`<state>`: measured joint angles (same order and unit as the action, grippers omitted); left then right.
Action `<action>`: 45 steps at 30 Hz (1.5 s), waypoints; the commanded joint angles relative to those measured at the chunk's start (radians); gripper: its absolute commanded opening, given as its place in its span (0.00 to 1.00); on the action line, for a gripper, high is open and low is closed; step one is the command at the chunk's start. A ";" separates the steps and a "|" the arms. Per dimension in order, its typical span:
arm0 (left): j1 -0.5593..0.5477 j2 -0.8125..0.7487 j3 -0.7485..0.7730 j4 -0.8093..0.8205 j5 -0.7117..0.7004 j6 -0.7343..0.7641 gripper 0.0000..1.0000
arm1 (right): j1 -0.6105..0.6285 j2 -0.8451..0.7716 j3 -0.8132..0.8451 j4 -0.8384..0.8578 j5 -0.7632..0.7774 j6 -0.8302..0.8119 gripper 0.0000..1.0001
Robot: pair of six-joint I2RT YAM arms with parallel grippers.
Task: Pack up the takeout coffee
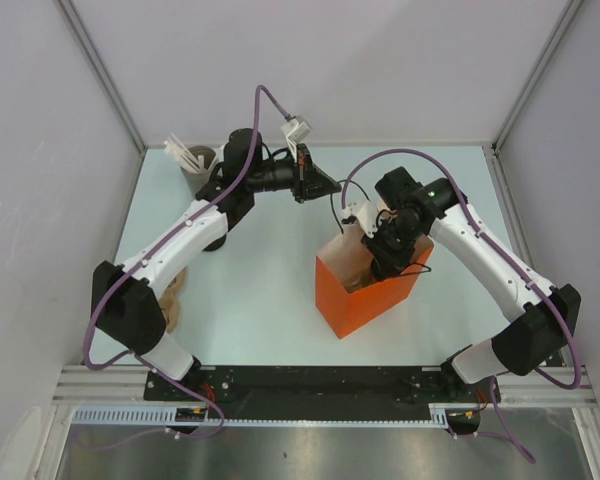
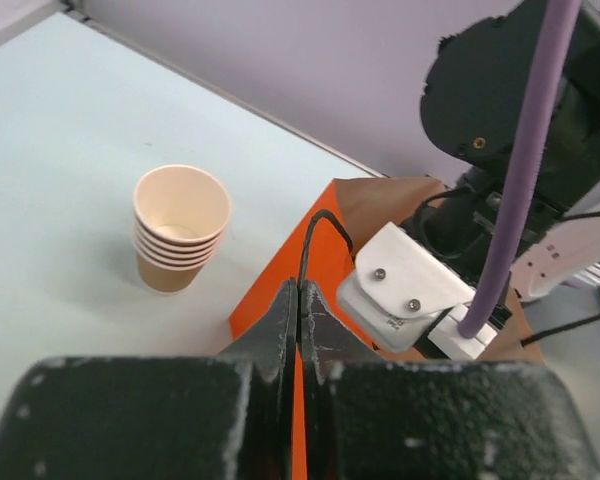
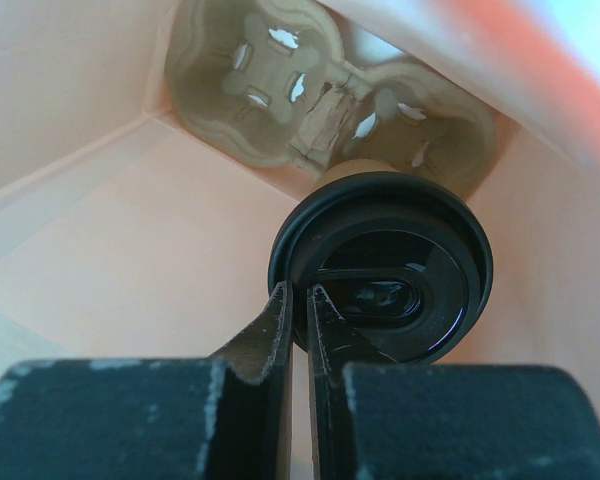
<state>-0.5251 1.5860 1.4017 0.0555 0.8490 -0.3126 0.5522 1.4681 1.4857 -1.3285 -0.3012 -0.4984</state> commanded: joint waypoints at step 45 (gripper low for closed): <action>0.004 -0.103 0.006 -0.183 -0.450 0.124 0.00 | -0.077 -0.015 -0.056 0.046 0.010 -0.084 0.00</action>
<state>-0.5247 1.5089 1.3705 -0.1238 0.4656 -0.2222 0.4801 1.4948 1.4342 -1.2808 -0.2787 -0.5713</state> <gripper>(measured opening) 0.009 0.085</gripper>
